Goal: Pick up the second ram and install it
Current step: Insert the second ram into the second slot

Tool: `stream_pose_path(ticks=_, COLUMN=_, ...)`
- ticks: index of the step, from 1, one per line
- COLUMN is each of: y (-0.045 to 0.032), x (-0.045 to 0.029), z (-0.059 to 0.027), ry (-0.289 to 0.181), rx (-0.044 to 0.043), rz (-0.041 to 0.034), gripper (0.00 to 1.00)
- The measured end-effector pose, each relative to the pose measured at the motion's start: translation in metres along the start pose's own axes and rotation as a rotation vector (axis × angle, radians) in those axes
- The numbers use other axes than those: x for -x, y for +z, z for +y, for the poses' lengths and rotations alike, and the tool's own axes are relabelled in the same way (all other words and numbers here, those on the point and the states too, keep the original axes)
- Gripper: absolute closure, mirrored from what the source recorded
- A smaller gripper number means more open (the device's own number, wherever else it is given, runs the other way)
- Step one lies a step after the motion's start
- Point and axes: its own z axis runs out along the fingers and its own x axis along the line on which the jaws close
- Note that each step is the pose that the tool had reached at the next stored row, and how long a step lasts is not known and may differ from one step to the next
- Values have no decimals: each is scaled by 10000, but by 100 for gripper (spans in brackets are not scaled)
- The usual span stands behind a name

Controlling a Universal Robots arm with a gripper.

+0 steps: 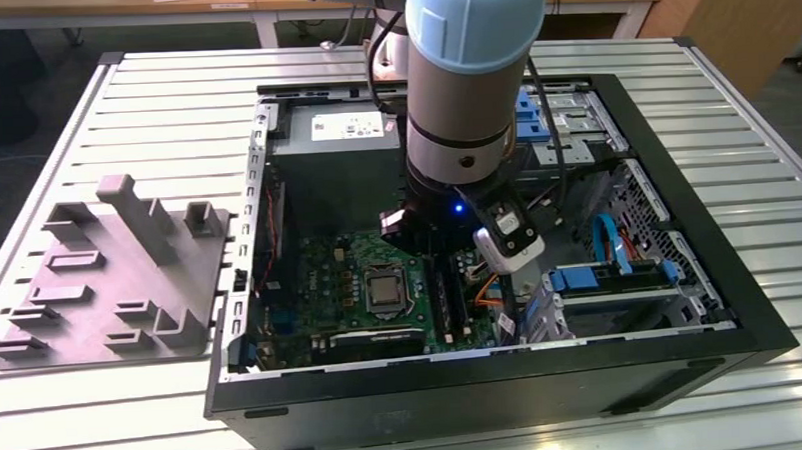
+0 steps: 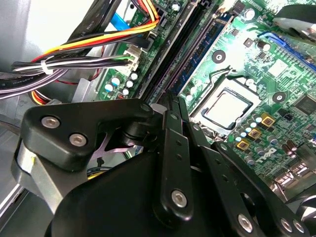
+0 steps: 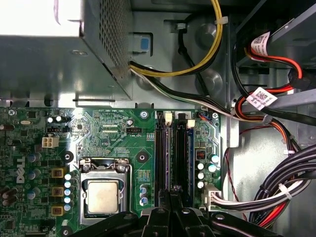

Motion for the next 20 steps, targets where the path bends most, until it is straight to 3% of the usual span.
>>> stream_pose_path(ticks=20, y=19, x=-1, z=-1, ry=56, rx=2, rz=-4, gripper=88)
